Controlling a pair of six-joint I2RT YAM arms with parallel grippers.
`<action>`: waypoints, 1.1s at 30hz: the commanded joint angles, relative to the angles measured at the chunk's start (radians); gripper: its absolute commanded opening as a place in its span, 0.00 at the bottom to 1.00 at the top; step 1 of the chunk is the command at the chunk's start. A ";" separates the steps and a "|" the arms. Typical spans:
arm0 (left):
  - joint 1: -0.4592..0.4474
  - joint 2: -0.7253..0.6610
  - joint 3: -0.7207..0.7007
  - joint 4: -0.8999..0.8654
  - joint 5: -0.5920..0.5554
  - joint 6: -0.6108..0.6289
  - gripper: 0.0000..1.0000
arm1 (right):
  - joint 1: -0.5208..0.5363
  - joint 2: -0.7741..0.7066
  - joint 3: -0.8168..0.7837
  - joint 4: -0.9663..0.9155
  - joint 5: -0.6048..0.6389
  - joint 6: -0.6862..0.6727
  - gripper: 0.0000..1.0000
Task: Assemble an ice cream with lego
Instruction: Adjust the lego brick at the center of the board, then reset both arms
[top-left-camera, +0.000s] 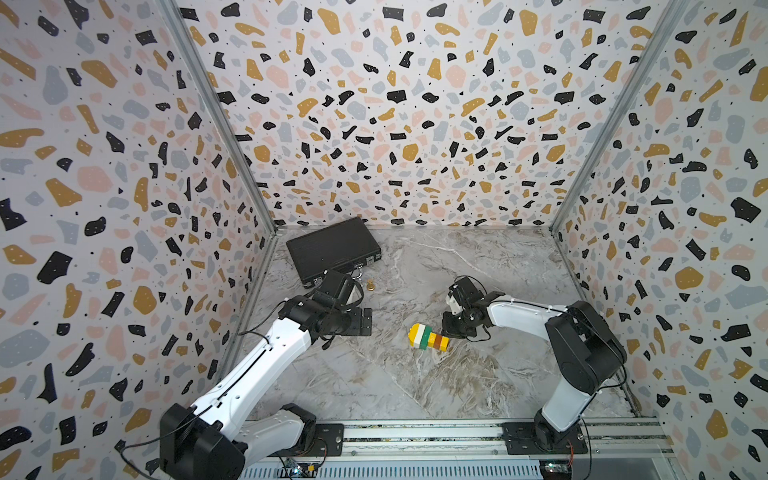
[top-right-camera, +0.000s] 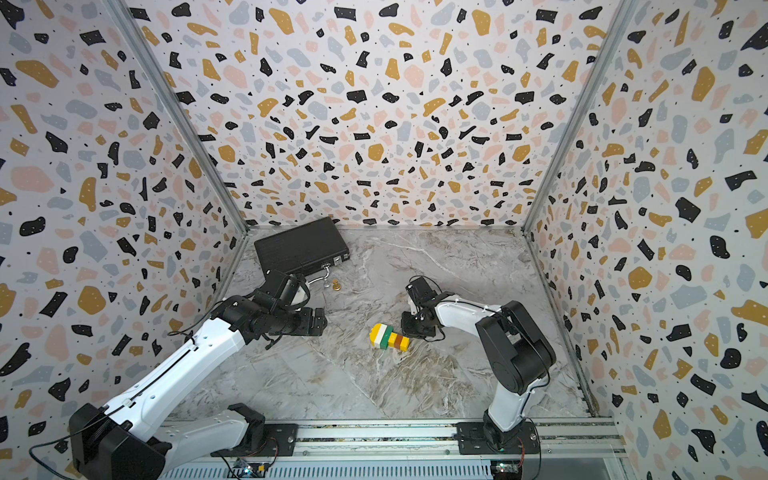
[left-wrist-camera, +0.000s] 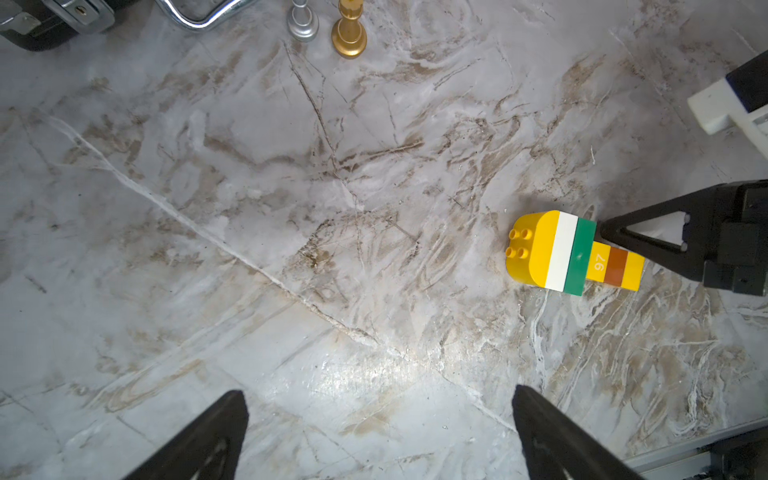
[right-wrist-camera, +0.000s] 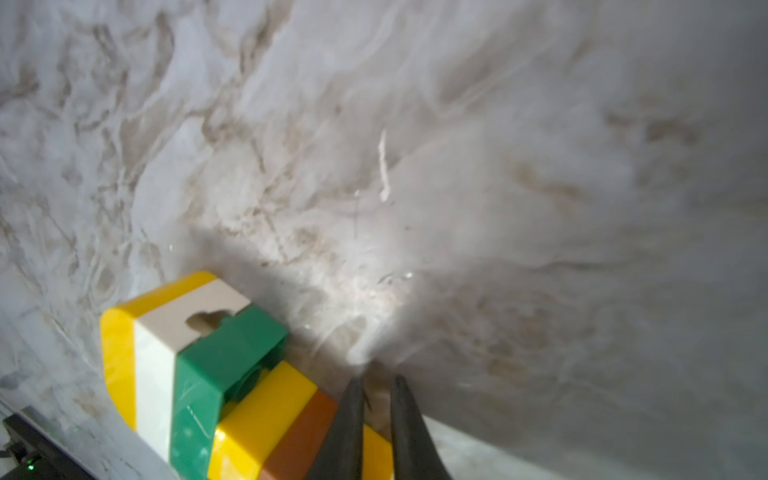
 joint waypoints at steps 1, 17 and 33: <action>0.007 -0.008 0.006 0.009 -0.001 0.013 0.99 | 0.043 -0.044 -0.022 -0.047 0.035 0.043 0.17; 0.008 -0.045 0.004 0.005 -0.066 -0.006 1.00 | 0.228 -0.145 -0.195 0.167 0.092 0.357 0.18; 0.008 -0.151 0.098 0.101 -0.347 -0.091 0.99 | 0.119 -0.633 -0.155 -0.041 0.568 0.053 0.10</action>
